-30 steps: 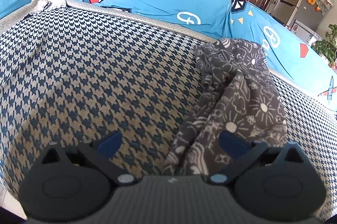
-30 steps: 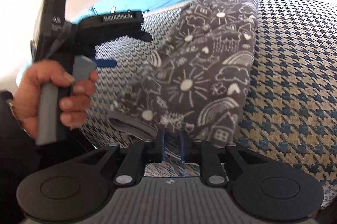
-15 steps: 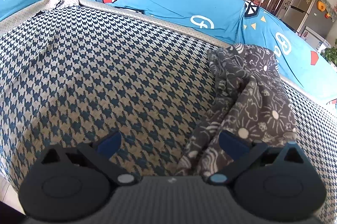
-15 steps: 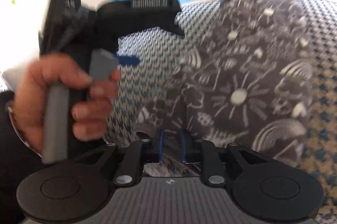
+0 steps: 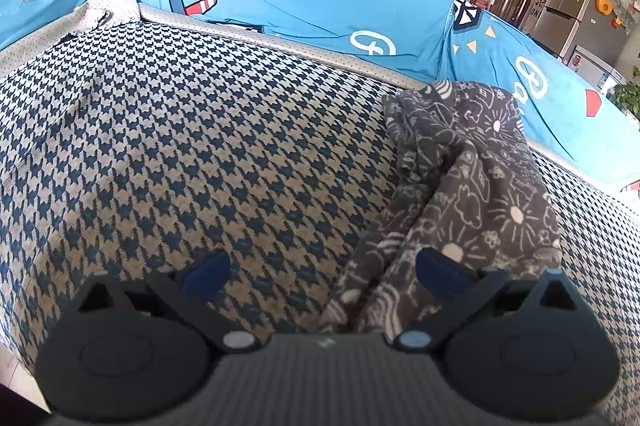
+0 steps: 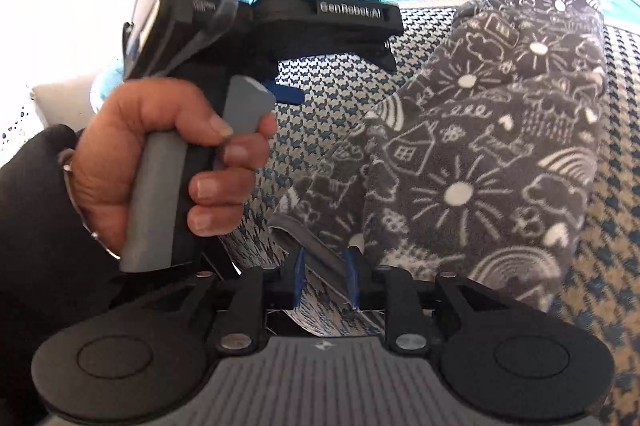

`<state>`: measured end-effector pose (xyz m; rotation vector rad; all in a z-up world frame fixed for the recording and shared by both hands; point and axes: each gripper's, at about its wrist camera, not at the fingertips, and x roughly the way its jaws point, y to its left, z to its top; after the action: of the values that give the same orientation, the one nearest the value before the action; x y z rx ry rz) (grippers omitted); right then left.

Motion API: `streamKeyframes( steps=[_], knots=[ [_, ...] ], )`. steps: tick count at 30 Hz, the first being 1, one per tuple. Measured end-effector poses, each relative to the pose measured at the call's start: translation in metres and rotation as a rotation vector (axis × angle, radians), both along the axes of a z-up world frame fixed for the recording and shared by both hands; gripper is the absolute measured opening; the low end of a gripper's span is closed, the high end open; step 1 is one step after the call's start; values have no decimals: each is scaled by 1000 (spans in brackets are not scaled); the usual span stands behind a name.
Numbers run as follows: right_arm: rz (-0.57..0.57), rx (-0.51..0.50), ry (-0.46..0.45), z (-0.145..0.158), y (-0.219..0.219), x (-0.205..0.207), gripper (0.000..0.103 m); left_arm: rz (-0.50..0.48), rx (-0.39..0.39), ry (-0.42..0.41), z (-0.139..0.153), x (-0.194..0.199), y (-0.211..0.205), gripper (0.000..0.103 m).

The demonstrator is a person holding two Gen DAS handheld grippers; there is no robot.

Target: Fold clothes

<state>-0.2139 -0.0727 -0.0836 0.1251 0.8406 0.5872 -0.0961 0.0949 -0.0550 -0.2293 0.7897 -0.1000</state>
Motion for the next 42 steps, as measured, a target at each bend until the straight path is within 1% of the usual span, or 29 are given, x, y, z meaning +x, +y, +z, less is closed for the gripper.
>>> streamKeyframes(
  steps=[5,11,15,19,23,26,29,32,34,38,42],
  knots=[
    [-24,-20,-18,14,-26,9,23,-47,-8,-9,0,-3,-11,103],
    [-101,-47,-41,29,-64,32,25,-96,12,-25,-3,-7,-26,103],
    [-145,-51,-37,34,-88,55,31,-123,28,-24,-6,-8,-37,103],
    [-194,-44,-10,31,-111,77,31,-139,42,-26,-8,-8,-47,103],
    [-252,-2,11,25,-131,95,31,-155,57,-28,-10,-8,-56,103],
    [-300,37,43,17,-144,110,31,-162,63,-19,-12,-7,-63,103],
    [-334,57,65,13,-152,125,32,-165,67,-15,-14,-6,-67,103],
    [-347,74,63,12,-157,141,33,-163,77,-15,-16,-5,-70,103],
    [-359,93,68,11,-162,152,35,-159,81,-10,-17,-4,-71,103],
    [-384,140,89,7,-173,174,37,-149,74,5,-19,-2,-71,103],
    [-371,164,89,3,-179,193,43,-148,74,10,-20,-1,-70,103]
  ],
)
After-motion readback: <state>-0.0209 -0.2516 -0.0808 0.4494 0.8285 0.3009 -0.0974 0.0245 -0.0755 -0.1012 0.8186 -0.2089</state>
